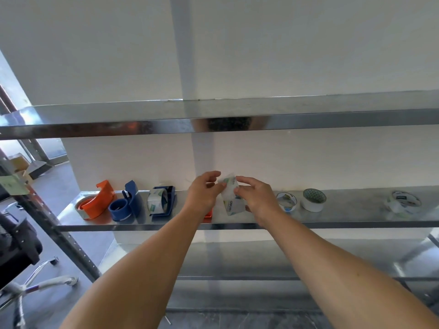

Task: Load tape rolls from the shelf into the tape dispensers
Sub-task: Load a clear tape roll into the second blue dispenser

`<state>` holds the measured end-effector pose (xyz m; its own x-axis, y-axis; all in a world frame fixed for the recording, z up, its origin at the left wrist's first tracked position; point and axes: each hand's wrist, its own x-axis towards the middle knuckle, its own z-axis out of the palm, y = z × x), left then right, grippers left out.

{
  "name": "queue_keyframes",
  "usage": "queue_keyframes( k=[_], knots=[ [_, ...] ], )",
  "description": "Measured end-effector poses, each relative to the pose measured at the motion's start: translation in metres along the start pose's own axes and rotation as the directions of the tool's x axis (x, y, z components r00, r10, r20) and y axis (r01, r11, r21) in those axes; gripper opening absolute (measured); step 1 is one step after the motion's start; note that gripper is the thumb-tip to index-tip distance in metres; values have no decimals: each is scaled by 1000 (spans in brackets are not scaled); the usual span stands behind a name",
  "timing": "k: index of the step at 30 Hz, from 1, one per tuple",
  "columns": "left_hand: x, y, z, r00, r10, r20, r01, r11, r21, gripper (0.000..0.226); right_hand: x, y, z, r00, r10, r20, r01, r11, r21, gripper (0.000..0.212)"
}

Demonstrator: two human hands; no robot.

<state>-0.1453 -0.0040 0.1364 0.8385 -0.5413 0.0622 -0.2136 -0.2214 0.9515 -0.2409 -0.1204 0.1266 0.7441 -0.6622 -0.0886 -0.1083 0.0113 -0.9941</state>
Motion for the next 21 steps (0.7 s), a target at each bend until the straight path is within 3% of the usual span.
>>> queue_keyframes(
  k=[3,9,21],
  knots=[
    [9,5,2,999,28,23,-30,991,127,32,0,1,2,1000,-23,13,23,1000,-21,33],
    [19,9,-1,999,-30,12,29,996,90,8,-3,2,0,998,-51,35,52,998,-30,33],
    [19,10,7,993,80,-87,-52,956,287,21,4,-4,7,997,73,30,-71,996,-52,44]
  ],
)
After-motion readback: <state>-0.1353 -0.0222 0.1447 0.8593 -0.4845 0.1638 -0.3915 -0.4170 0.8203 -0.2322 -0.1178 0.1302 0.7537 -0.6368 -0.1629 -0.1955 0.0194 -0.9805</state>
